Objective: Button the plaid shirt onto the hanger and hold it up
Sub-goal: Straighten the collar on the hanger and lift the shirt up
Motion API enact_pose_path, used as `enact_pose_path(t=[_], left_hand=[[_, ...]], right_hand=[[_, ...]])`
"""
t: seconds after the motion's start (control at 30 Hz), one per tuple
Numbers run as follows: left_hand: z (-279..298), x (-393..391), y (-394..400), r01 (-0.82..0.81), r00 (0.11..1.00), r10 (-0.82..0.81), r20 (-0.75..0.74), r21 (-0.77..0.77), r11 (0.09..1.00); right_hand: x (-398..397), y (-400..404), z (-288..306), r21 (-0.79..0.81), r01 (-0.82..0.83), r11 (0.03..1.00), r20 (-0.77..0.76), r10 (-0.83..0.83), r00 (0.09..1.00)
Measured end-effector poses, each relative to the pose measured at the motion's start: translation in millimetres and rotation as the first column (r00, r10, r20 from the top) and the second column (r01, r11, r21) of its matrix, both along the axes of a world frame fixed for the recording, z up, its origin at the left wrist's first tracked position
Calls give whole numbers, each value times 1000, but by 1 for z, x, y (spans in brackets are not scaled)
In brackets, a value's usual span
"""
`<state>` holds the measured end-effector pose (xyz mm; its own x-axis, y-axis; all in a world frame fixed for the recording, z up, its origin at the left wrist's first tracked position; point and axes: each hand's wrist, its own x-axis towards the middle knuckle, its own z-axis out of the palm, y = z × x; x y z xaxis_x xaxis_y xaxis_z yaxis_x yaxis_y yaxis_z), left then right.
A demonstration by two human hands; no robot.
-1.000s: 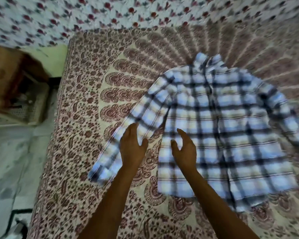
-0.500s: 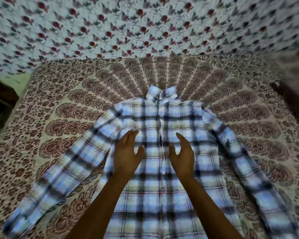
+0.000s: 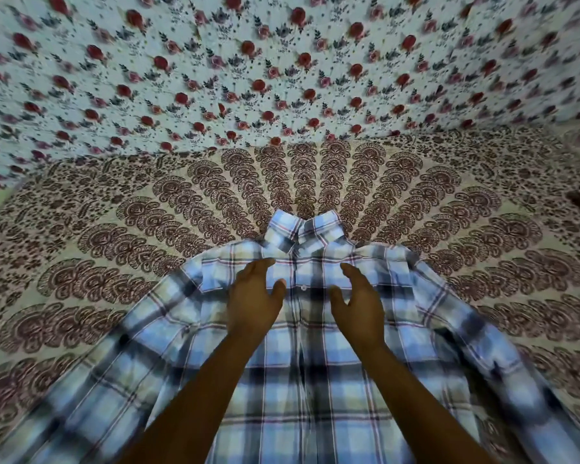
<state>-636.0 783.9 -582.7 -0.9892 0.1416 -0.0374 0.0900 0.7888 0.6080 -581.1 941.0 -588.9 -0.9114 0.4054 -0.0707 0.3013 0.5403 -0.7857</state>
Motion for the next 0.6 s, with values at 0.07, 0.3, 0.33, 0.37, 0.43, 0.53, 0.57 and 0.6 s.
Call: enact_pose_path(t=[0.07, 0.3, 0.33, 0.37, 0.43, 0.53, 0.57, 0.6], left_hand=[[-12, -25, 8, -30, 1000, 30, -6, 19, 999], [-22, -137, 44, -290, 955, 291, -57, 14, 957], [-21, -151, 48, -315, 948, 313, -59, -17, 949], [-25, -165, 52, -312, 950, 311, -26, -64, 948], [-28, -183, 56, -222, 961, 246, 128, -174, 959], [-42, -193, 60, -13, 925, 134, 356, -323, 946], [-46, -193, 61, 21, 922, 112, 371, -336, 942], [-48, -192, 61, 35, 928, 89, 361, -325, 945]], right_hand=[[-27, 7, -11, 26, 7, 1000, 5, -7, 1000], [-138, 36, -27, 70, 110, 991, 88, -116, 989], [-154, 39, -29, 60, 124, 990, 104, -130, 986], [-168, 40, -33, 38, 133, 990, 128, -137, 982], [-188, 42, -38, -56, 130, 990, 173, -119, 978], [-201, 42, -55, -130, 128, 983, 305, -83, 949], [-200, 42, -57, -127, 131, 983, 325, -84, 942], [-199, 43, -57, -125, 142, 982, 322, -96, 942]])
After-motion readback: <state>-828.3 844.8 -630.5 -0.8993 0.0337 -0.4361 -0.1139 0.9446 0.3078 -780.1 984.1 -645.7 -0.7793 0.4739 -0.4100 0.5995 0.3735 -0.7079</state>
